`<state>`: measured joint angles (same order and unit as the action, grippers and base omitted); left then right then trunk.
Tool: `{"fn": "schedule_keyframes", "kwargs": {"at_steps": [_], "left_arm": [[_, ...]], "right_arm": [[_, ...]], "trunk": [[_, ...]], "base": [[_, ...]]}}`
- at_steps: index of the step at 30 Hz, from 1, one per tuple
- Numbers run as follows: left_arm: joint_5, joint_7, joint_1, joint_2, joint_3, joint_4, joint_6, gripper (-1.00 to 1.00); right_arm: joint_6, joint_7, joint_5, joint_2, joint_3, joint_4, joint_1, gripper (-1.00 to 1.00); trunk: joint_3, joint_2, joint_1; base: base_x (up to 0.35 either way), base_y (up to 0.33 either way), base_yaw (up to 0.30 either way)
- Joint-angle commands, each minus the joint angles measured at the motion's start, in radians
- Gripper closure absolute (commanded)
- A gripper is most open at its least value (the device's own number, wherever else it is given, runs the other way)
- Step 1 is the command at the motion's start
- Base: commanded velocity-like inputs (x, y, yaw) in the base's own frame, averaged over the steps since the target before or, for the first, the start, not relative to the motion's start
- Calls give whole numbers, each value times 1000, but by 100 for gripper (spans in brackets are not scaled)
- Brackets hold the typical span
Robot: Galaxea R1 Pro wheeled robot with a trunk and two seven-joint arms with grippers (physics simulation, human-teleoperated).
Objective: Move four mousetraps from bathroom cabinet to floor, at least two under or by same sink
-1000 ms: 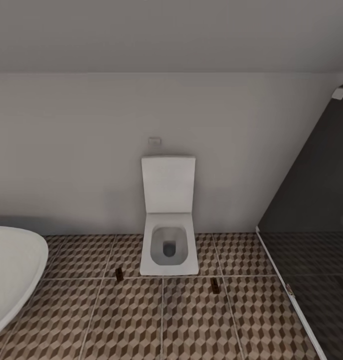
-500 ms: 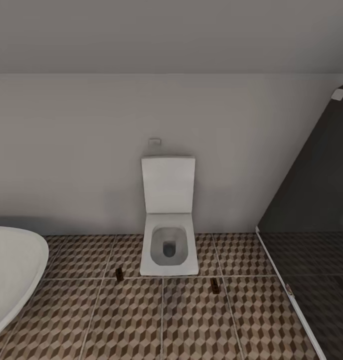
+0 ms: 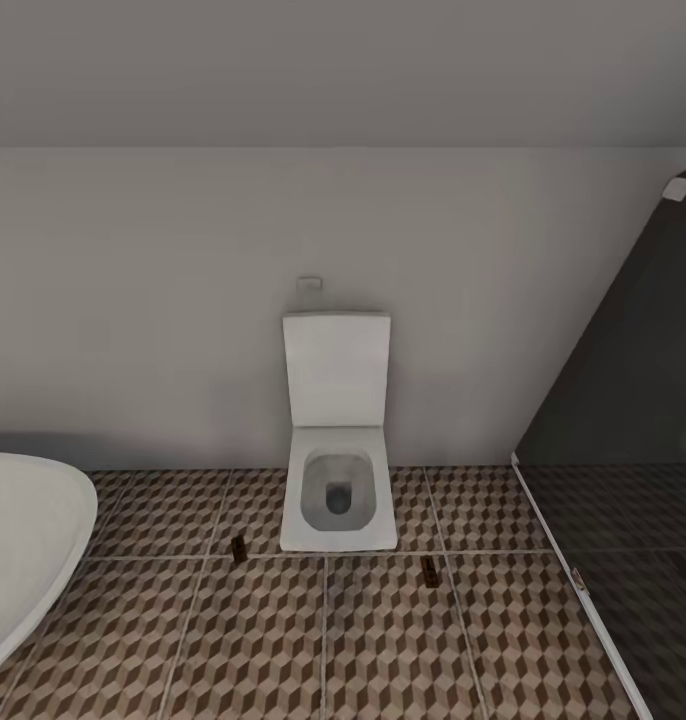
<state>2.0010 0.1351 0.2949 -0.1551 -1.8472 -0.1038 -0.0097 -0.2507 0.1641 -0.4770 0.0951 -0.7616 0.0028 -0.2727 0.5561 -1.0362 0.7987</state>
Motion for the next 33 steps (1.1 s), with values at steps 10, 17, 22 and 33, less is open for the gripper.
{"fn": "schedule_keyframes", "kwargs": {"at_steps": [10,17,22,33], "left_arm": [[4,8,1,0,-6,-5,-1,-100],[5,7,1,0,-6,-5,-1,-100],[6,7,1,0,-6,-4,-1,-100],[8,6,1,1,-5,-2,-1,-100]], "right_arm": [[-2,2,-8,0,-8,0,0,-100],[-2,2,-8,0,-8,0,0,-100],[-2,2,-8,0,-8,0,0,-100],[-2,2,-8,0,-8,0,0,-100]], "trunk": [[1,-1,0],[1,-1,0],[1,-1,0],[1,-1,0]], "base": [[0,0,0],[0,0,0],[0,0,0],[0,0,0]]}}
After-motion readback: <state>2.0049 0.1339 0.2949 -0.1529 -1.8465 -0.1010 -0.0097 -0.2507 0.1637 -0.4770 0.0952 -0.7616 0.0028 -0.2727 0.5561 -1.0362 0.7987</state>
